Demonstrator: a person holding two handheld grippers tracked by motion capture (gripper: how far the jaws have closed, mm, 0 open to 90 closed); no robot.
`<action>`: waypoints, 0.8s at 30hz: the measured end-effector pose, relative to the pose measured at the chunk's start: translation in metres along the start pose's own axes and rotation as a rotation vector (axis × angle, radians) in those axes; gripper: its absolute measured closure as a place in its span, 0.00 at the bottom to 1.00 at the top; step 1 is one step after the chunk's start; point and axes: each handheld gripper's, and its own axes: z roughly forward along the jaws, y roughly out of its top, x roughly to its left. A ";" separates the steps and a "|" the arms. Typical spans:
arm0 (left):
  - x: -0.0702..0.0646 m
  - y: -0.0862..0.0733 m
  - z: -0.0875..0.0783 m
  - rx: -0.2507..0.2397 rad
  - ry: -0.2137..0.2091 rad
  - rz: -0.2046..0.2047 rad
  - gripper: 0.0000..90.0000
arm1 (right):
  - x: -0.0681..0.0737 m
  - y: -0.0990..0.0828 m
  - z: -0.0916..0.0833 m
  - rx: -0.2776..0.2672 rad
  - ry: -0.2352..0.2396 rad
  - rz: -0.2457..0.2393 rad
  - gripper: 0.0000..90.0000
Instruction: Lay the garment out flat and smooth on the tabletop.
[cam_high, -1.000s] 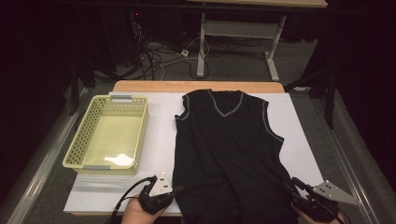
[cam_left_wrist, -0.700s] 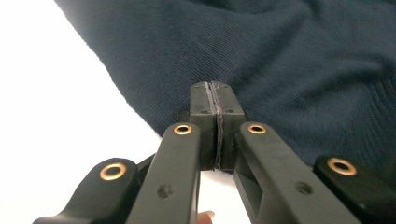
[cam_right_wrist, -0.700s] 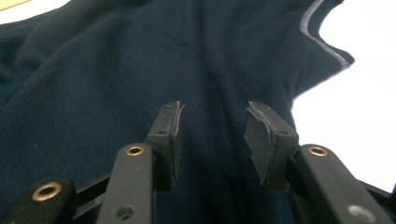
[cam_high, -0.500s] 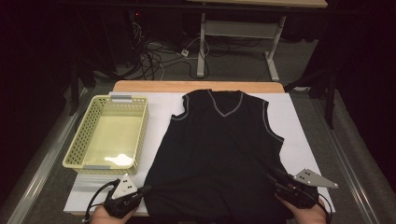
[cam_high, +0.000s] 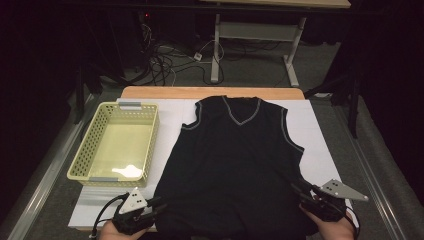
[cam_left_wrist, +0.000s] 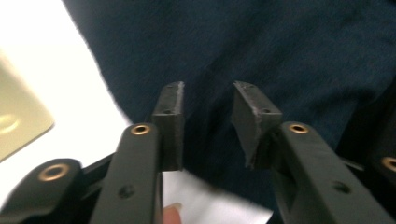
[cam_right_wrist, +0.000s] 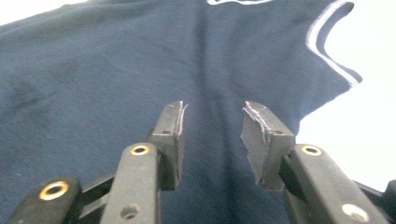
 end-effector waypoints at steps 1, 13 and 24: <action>-0.002 0.002 0.002 -0.003 -0.001 0.009 0.68 | -0.003 -0.002 -0.003 0.000 -0.011 0.007 0.70; -0.015 0.022 0.027 0.019 -0.055 0.090 0.60 | -0.031 -0.027 -0.025 0.035 -0.147 0.054 0.82; -0.016 0.020 0.031 0.056 -0.074 0.105 0.57 | -0.028 -0.029 -0.011 0.135 -0.097 0.073 0.60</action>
